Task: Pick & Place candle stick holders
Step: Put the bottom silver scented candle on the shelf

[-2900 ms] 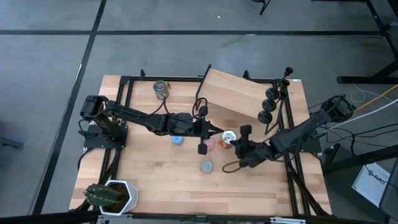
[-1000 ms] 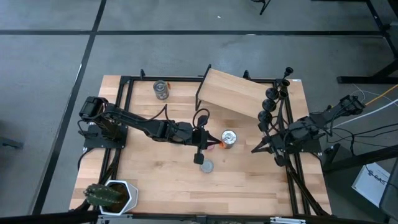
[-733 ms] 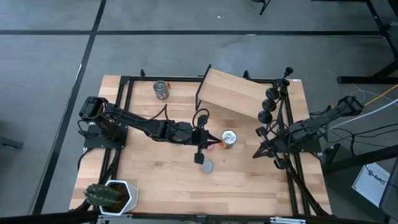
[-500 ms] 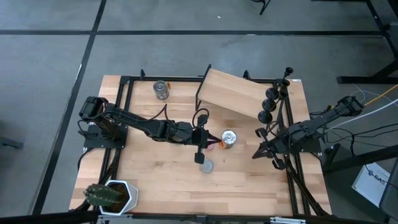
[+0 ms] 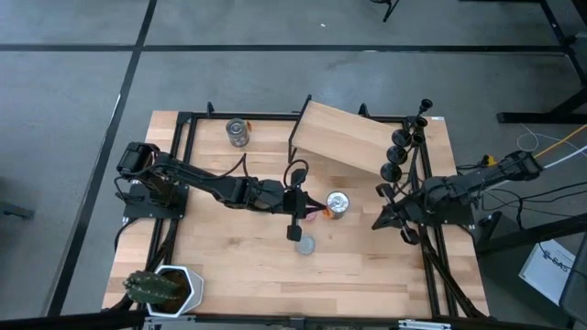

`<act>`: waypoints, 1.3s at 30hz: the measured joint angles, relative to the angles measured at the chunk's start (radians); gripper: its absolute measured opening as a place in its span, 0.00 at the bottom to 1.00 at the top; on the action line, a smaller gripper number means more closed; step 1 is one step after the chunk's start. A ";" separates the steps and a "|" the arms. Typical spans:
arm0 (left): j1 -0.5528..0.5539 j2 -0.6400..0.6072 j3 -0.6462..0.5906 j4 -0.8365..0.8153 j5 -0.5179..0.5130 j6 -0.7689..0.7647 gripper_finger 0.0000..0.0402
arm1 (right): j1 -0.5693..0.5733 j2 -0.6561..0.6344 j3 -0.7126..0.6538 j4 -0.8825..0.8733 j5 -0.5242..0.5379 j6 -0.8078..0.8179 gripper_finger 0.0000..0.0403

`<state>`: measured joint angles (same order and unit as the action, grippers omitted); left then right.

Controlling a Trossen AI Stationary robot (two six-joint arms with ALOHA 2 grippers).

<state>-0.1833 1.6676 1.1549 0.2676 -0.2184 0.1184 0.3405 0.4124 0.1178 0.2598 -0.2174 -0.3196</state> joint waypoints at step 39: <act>0.008 0.000 0.000 -0.003 0.000 0.000 0.01 | 0.000 -0.055 0.828 -0.618 0.702 -0.164 0.01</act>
<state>-0.1749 1.6676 1.1549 0.2648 -0.2188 0.1181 0.3405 0.3576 0.9455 -0.3584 0.4849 -0.4832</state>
